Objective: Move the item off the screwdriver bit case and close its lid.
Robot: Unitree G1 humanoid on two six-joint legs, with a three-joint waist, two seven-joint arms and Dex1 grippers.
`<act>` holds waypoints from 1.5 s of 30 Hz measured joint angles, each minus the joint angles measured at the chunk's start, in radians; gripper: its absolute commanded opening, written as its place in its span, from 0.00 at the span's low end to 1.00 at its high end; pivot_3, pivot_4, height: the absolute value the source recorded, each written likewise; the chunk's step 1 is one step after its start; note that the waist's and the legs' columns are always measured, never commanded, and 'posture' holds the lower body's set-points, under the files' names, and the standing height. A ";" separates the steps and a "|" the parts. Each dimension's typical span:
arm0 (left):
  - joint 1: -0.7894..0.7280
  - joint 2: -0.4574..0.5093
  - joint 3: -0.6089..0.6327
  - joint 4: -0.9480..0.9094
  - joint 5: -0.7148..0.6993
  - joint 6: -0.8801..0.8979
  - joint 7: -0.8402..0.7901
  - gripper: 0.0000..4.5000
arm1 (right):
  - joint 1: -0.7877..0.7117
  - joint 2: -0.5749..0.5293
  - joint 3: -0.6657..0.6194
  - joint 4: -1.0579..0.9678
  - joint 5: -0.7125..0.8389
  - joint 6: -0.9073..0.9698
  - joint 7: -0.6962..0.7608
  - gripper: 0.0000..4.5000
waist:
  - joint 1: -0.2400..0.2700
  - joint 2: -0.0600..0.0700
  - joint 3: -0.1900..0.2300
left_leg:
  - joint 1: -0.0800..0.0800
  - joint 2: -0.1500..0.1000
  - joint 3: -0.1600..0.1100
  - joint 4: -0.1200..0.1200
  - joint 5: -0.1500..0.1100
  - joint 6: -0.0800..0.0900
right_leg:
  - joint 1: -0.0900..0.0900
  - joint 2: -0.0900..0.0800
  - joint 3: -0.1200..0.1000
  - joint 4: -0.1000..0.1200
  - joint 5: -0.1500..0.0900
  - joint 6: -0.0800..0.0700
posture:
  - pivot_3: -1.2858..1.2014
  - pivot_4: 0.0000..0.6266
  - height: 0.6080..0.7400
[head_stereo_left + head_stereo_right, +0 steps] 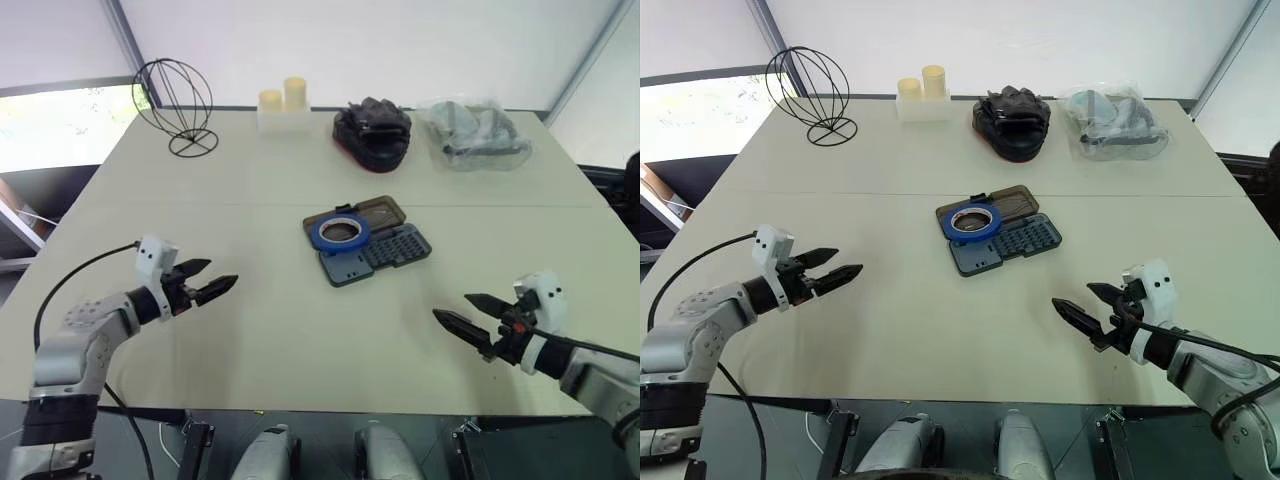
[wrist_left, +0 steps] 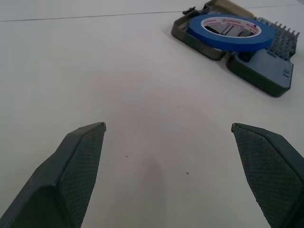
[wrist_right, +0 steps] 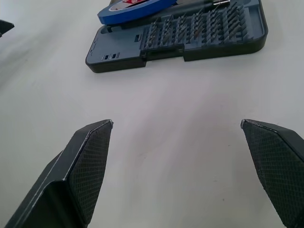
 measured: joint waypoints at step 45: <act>-0.812 -0.252 -0.322 1.004 0.284 -0.466 -0.416 0.98 | -0.204 0.004 0.117 -0.060 -0.003 0.014 -0.101 0.99 | 0.020 -0.003 0.003 | -0.003 -0.002 -0.002 0.001 -0.001 0.002 | 0.004 0.000 -0.007 -0.011 0.001 0.002 | 0.52 0.24 1.00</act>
